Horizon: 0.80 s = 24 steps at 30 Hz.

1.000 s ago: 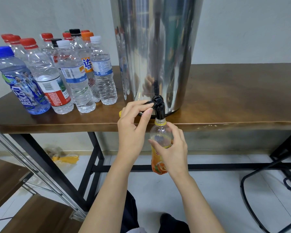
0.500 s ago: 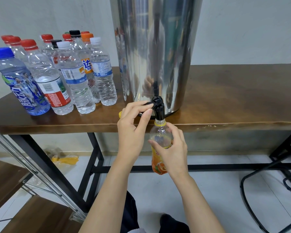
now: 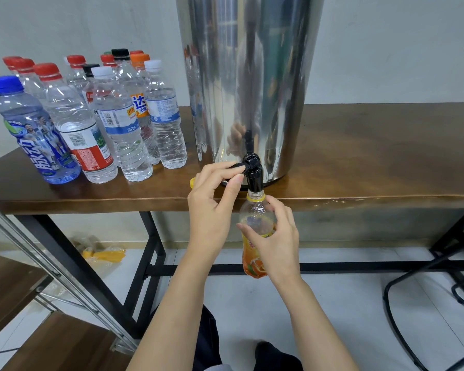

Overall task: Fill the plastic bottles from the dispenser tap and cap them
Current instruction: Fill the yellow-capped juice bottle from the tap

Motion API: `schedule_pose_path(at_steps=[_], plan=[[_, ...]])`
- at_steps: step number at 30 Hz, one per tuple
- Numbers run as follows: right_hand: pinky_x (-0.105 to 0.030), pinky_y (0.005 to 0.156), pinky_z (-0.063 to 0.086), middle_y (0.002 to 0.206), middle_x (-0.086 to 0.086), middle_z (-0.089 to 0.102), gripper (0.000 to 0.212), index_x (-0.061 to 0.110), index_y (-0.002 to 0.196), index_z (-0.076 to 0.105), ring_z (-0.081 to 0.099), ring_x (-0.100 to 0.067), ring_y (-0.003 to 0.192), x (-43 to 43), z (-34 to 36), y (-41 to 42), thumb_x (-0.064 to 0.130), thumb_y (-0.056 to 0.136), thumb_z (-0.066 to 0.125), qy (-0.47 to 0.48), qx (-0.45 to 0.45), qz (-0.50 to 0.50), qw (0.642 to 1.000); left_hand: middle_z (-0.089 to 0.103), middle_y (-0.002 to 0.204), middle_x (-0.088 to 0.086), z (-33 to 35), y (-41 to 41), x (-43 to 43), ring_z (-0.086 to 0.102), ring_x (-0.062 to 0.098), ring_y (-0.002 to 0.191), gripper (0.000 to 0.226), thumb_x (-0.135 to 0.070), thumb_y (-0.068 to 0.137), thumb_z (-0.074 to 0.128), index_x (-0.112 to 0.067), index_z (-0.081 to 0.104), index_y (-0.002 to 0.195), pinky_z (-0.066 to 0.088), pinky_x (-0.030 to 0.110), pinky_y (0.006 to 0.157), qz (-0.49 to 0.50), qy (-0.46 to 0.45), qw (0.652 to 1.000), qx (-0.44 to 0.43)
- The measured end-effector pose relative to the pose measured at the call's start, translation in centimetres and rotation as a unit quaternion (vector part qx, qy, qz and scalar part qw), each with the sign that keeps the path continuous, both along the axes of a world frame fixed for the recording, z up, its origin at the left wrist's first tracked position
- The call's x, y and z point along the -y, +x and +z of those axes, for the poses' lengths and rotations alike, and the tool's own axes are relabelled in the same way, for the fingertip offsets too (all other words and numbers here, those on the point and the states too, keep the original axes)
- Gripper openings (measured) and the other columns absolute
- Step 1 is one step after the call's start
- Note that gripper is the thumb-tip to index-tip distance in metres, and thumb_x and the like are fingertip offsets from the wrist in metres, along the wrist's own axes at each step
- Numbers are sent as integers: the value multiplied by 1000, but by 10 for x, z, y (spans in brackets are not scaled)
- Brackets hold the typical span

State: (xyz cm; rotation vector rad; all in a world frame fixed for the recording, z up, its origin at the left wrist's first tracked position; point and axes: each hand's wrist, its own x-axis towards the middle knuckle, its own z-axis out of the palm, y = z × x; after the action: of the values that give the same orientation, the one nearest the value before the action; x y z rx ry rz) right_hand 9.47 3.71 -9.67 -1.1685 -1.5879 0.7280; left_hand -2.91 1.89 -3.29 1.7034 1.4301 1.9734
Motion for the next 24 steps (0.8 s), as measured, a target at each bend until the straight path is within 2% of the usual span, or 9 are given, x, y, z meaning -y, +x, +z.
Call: schedule_pose_path(at_steps=[2, 5, 10, 14, 24], plan=[[-2, 82, 33, 123, 21, 46, 67, 55, 122, 40, 43, 20, 107, 1, 0, 0, 39, 74, 84, 3, 1, 0, 1000, 66, 113, -9, 0, 0, 0, 60, 18, 116, 15, -24, 96, 60, -26, 72, 104, 42, 57, 102, -1, 1, 1000, 2], [-3, 83, 33, 122, 21, 46, 68, 57, 120, 38, 44, 14, 106, 0, 1, 0, 38, 74, 84, 0, 1, 0, 1000, 67, 113, -8, -1, 0, 0, 60, 19, 116, 15, -26, 96, 59, -25, 73, 104, 42, 57, 101, 0, 1, 1000, 1], [-10, 87, 36, 126, 19, 47, 67, 52, 124, 42, 46, 8, 110, -1, -2, 0, 38, 74, 84, 3, -2, 0, 1000, 67, 113, -8, 0, 0, 0, 60, 18, 115, 16, -26, 96, 59, -25, 72, 105, 43, 56, 101, 0, -2, 1000, -1], [-17, 91, 38, 127, 16, 49, 68, 41, 131, 48, 47, 4, 112, -2, -2, 1, 37, 74, 85, 3, -3, -2, 1000, 67, 113, -7, -1, 0, 0, 60, 18, 115, 16, -22, 96, 60, -22, 73, 105, 44, 53, 101, 1, -7, 1000, 2], [-16, 91, 37, 128, 14, 49, 69, 39, 132, 48, 48, 2, 113, -1, -2, 1, 38, 73, 85, 0, -2, -3, 1000, 67, 114, -4, 1, 1, 2, 60, 19, 117, 16, -20, 96, 60, -22, 73, 105, 45, 45, 102, -3, -12, 1000, 7]])
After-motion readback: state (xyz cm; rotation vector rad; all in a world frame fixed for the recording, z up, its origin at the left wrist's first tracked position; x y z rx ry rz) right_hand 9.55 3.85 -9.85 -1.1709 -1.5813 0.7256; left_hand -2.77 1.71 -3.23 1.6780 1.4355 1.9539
